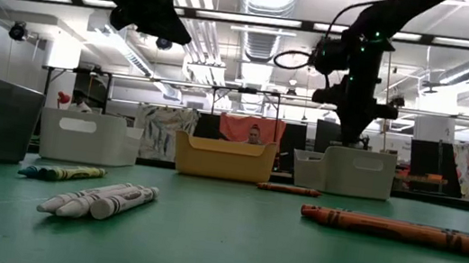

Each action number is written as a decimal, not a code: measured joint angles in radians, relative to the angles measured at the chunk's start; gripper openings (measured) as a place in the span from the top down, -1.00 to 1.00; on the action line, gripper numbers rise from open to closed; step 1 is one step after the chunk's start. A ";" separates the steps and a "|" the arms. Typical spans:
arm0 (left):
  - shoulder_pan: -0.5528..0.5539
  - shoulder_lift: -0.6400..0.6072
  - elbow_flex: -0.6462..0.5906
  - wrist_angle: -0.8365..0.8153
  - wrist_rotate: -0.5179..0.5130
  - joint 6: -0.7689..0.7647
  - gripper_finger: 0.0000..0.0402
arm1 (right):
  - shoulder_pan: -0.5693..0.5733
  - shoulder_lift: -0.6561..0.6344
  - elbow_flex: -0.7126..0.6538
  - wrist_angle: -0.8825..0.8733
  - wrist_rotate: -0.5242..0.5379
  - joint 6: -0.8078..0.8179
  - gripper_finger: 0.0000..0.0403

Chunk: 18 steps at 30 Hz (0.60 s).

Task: Sort crayons
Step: Put the white crayon into the gray bin

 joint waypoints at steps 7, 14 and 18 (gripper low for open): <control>0.000 0.000 0.000 0.004 0.000 0.000 0.72 | -0.014 0.035 0.000 0.018 0.000 -0.041 0.94; 0.000 0.000 0.000 0.004 -0.001 0.000 0.72 | -0.014 0.053 0.000 0.062 0.019 -0.062 0.94; 0.000 0.000 0.000 0.003 -0.001 -0.004 0.72 | -0.014 0.053 0.000 0.063 0.019 -0.072 0.89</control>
